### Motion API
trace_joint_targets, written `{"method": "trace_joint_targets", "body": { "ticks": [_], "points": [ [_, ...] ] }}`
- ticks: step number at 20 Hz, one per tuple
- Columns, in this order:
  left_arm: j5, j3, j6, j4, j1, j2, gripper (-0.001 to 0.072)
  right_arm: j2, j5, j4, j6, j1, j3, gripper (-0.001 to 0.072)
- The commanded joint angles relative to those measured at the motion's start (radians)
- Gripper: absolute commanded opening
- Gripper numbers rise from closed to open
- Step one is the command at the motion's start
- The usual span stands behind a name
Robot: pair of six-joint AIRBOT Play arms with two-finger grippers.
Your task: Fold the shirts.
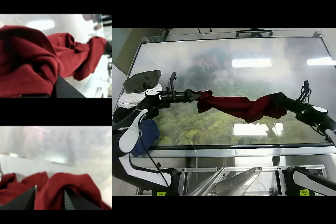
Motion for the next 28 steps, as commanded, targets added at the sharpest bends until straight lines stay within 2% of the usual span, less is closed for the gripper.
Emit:
{"method": "trace_joint_targets", "body": {
  "ticks": [1, 4, 6, 8, 9, 10, 11, 14, 18, 19, 22, 27, 28],
  "points": [
    [-0.104, 0.141, -0.04, 0.012, -0.007, -0.119, 0.0019, -0.061, 0.105, -0.034, -0.045, -0.08, 0.104, 0.0406],
    [-0.194, 0.198, -0.062, 0.012, -0.007, -0.168, 0.0019, -0.045, 0.336, -0.183, 0.115, -0.169, 0.121, 0.0406],
    [-0.203, 0.205, -0.064, 0.012, -0.007, -0.175, 0.0019, -0.044, 0.458, -0.27, 0.194, -0.156, 0.116, 0.0405],
    [-0.206, 0.205, -0.064, 0.012, -0.003, -0.175, 0.0021, -0.046, 0.462, -0.278, 0.202, -0.079, 0.105, 0.0405],
    [-0.204, 0.205, -0.063, 0.011, -0.002, -0.175, 0.0074, -0.046, 0.429, -0.277, 0.203, -0.035, 0.106, 0.0405],
    [-0.204, 0.205, -0.064, 0.012, 0.004, -0.174, 0.038, -0.046, 0.377, -0.277, 0.212, 0.01, 0.106, 0.0405],
    [-0.206, 0.206, -0.065, 0.011, 0.012, -0.174, 0.072, -0.046, 0.306, -0.277, 0.225, 0.052, 0.106, 0.0405],
    [-0.27, 0.254, -0.124, 0.074, 0.065, -0.174, 0.0711, -0.047, 0.148, -0.277, 0.246, 0.112, 0.106, 0.0404],
    [-0.378, 0.331, -0.33, 0.372, 0.149, -0.174, 0.0709, -0.074, 0.123, -0.269, 0.258, 0.116, 0.106, 0.0393],
    [-0.383, 0.319, -0.357, 0.427, 0.153, -0.174, 0.0709, -0.087, 0.123, -0.263, 0.257, 0.117, 0.106, 0.0392],
    [-0.351, 0.211, -0.359, 0.461, 0.121, -0.175, 0.0708, -0.133, 0.128, -0.249, 0.258, 0.119, 0.106, 0.0391],
    [-0.215, 0.108, -0.335, 0.458, 0.039, -0.175, 0.069, -0.138, 0.127, -0.243, 0.257, 0.123, 0.106, 0.0385],
    [-0.191, 0.108, -0.335, 0.456, 0.014, -0.174, 0.069, -0.138, 0.127, -0.243, 0.257, 0.123, 0.106, 0.0354]
  ]
}}
